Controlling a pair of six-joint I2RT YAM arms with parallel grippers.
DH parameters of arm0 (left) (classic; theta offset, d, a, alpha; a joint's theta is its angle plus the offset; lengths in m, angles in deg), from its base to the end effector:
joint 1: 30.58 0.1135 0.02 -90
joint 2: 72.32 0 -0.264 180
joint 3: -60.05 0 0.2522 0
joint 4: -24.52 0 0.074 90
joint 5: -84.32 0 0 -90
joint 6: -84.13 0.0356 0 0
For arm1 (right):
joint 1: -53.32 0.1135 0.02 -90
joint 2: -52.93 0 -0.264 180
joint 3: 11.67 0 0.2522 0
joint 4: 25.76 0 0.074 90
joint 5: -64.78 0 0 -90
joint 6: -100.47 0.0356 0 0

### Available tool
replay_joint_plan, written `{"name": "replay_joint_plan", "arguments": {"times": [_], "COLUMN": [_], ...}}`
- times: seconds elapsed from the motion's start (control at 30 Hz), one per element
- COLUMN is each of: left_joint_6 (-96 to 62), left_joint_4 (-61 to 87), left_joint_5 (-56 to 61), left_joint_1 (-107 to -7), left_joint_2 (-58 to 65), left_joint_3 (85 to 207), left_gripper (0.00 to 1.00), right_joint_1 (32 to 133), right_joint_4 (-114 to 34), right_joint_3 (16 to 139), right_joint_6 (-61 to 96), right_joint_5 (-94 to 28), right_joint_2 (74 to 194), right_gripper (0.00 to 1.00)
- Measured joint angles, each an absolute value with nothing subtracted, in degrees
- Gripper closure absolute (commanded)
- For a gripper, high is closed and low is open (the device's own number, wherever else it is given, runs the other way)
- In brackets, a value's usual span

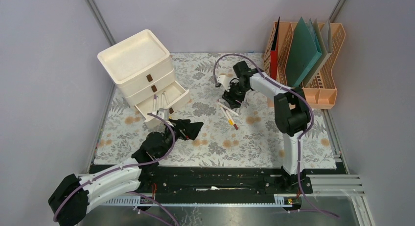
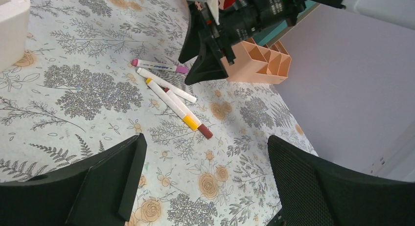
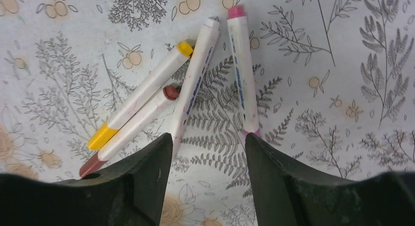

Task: Organize the desk
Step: Pick up the stationery from the center of the board.

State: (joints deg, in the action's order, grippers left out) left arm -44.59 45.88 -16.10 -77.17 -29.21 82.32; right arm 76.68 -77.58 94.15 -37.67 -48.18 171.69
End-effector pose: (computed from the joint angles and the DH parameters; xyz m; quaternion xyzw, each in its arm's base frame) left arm 0.1229 -0.1205 0.2052 -0.0162 0.7038 -0.4323 0.5635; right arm 0.3969 0.1866 0.1919 -0.5940 0.7507 0.1438 0.2508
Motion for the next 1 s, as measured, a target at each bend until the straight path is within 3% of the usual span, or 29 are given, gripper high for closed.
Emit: {"name": "replay_joint_plan", "arguments": {"times": [0.33, 0.5, 0.73, 1.0], "left_joint_6": [-43.32, -43.24, -44.13, -47.67], "left_joint_4": [42.05, 41.53, 42.53, 48.19], "left_joint_5": [-16.45, -16.45, -16.12, -13.25], "left_joint_1": [-77.17, -77.17, -77.17, -77.17], "left_joint_2": [-33.30, -33.95, -33.34, -27.77], "left_joint_3": [81.56, 81.25, 80.31, 80.07], "left_gripper": [0.01, 0.01, 0.01, 0.01], "right_joint_1": [78.34, 78.36, 78.51, 78.84], "right_joint_4": [-78.09, -77.58, -73.58, -67.84], "right_joint_3": [99.24, 99.46, 96.44, 89.91], "right_joint_6": [-40.95, -41.21, -40.16, -35.94], "right_joint_5": [-44.03, -42.19, -40.22, -37.01], "right_joint_2": [178.33, 179.45, 178.05, 174.09], "right_gripper": [0.49, 0.73, 0.96, 1.00]}}
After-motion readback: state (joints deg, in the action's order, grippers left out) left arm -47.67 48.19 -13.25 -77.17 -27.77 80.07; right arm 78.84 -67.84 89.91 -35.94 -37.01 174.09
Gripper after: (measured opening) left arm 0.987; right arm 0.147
